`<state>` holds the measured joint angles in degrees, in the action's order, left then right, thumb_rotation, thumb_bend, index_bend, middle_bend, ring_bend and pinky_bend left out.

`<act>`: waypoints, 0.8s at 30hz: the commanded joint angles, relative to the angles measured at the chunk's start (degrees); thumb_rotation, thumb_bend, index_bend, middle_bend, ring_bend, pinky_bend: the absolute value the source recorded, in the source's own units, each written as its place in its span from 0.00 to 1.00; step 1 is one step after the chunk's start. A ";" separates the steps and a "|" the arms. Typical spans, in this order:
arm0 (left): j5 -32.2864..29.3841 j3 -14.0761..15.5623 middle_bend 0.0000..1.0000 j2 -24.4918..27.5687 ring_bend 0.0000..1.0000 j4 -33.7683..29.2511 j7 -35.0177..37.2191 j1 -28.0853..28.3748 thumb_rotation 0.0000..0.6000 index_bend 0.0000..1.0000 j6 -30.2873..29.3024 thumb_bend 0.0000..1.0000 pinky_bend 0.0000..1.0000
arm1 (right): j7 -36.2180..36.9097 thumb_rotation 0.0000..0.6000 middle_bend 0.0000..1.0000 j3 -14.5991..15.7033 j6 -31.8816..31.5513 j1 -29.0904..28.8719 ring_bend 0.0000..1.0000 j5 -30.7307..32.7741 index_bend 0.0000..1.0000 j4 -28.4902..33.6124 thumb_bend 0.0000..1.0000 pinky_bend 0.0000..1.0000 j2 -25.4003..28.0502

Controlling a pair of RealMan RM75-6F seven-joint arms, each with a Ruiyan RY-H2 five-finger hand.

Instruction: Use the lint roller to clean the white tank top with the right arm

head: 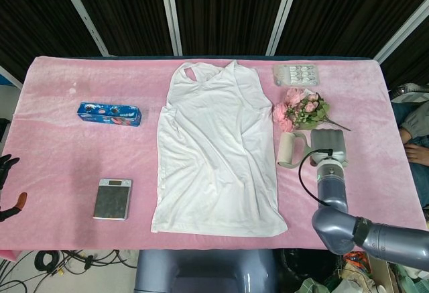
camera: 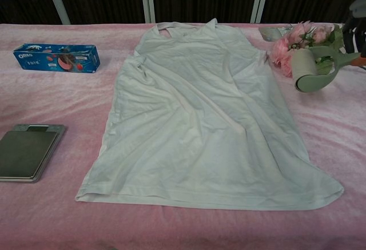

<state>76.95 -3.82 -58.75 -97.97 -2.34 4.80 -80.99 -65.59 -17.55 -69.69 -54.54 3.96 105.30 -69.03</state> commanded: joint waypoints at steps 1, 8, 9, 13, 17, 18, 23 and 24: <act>-0.01 0.03 0.09 -0.09 0.04 -0.02 -0.18 -0.08 1.00 0.14 -0.13 0.38 0.05 | 3.62 1.00 0.53 2.39 4.17 2.74 0.55 -2.53 0.70 -2.91 0.58 0.52 0.60; -0.16 -0.06 0.09 -0.20 0.04 -0.03 -0.46 -0.23 1.00 0.14 -0.44 0.38 0.05 | 10.02 1.00 0.53 4.34 7.83 5.16 0.55 -7.26 0.70 -8.38 0.59 0.52 -1.91; -0.21 -0.05 0.09 -0.22 0.04 -0.01 -0.48 -0.24 1.00 0.14 -0.42 0.38 0.05 | 10.69 1.00 0.53 4.55 8.28 5.35 0.54 -7.70 0.69 -8.81 0.59 0.52 -2.20; -0.23 -0.07 0.09 -0.24 0.04 0.05 -0.60 -0.17 1.00 0.14 -0.32 0.38 0.05 | 12.53 1.00 0.51 5.10 8.96 5.63 0.52 -8.95 0.69 -10.25 0.59 0.51 -3.18; -0.24 -0.10 0.09 -0.19 0.04 0.08 -0.53 -0.13 1.00 0.14 -0.22 0.38 0.05 | 13.21 1.00 0.45 5.78 9.67 5.53 0.45 -8.60 0.68 -11.24 0.57 0.50 -3.71; -0.26 -0.12 0.09 -0.16 0.04 0.08 -0.47 -0.13 1.00 0.14 -0.21 0.38 0.05 | 13.16 1.00 0.42 6.06 9.76 5.46 0.43 -8.45 0.65 -11.40 0.55 0.49 -3.80; -0.21 -0.12 0.09 -0.13 0.04 0.08 -0.45 -0.09 1.00 0.14 -0.15 0.38 0.05 | 13.25 1.00 0.29 6.71 10.53 5.30 0.33 -6.53 0.42 -11.93 0.43 0.43 -4.24; -0.20 -0.12 0.09 -0.13 0.04 0.07 -0.46 -0.09 1.00 0.14 -0.15 0.38 0.05 | 13.28 1.00 0.26 6.82 10.81 5.28 0.30 -6.02 0.37 -12.04 0.41 0.41 -4.36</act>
<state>76.76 -3.94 -58.88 -97.89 -2.80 4.71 -81.14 -52.40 -10.88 -59.18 -49.22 -2.49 93.43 -73.21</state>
